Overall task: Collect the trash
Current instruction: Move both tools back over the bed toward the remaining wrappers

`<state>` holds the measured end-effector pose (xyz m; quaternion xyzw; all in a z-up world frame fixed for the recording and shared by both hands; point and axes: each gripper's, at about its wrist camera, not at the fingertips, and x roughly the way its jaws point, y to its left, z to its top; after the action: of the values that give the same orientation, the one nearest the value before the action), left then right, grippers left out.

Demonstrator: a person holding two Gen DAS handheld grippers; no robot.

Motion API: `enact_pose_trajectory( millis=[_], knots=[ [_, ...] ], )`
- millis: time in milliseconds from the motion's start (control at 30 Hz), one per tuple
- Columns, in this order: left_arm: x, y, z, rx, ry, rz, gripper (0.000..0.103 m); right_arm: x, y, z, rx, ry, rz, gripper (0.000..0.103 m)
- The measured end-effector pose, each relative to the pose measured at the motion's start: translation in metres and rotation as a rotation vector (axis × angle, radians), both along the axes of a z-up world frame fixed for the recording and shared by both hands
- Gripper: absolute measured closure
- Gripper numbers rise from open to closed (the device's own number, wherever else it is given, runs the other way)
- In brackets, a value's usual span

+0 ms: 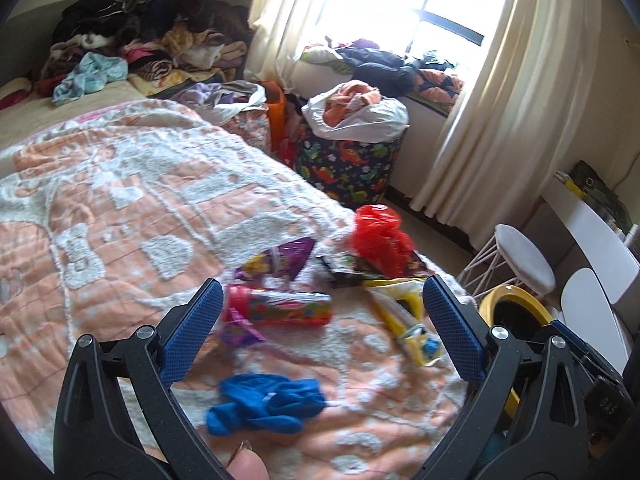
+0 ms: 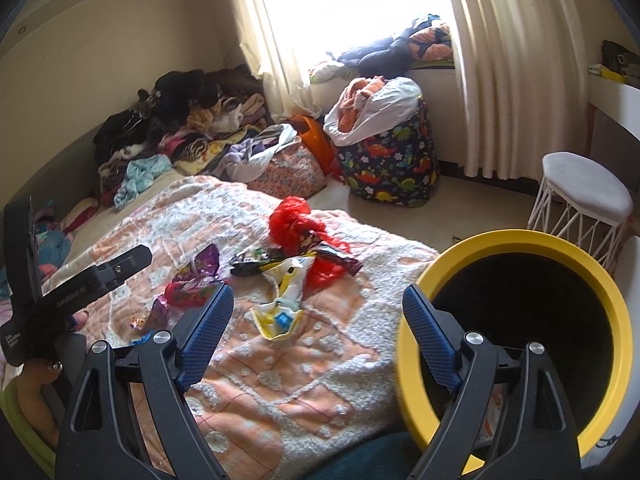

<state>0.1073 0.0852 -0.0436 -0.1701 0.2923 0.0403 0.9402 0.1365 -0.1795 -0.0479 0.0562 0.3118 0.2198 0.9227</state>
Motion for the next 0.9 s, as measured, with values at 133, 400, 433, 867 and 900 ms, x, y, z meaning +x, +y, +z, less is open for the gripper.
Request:
enact_pose_trajectory(
  millis=[133, 400, 433, 867, 900],
  knots=[
    [-0.004, 0.017, -0.007, -0.003, 0.02, 0.023, 0.011, 0.001, 0.014, -0.005, -0.026, 0.002, 0.03, 0.019],
    [-0.001, 0.039, -0.027, 0.008, 0.116, 0.049, 0.011, 0.006, 0.039, -0.016, -0.068, 0.021, 0.071, 0.019],
    [0.002, 0.041, -0.031, 0.012, 0.144, 0.055, 0.011, 0.008, 0.042, -0.018, -0.075, 0.024, 0.074, 0.019],
    [0.014, 0.048, -0.068, -0.017, 0.273, 0.061, 0.011, 0.027, 0.071, -0.046, -0.123, 0.095, 0.107, 0.019],
    [0.015, 0.047, -0.069, -0.017, 0.274, 0.06, 0.011, 0.028, 0.073, -0.049, -0.121, 0.102, 0.109, 0.019]
  ],
)
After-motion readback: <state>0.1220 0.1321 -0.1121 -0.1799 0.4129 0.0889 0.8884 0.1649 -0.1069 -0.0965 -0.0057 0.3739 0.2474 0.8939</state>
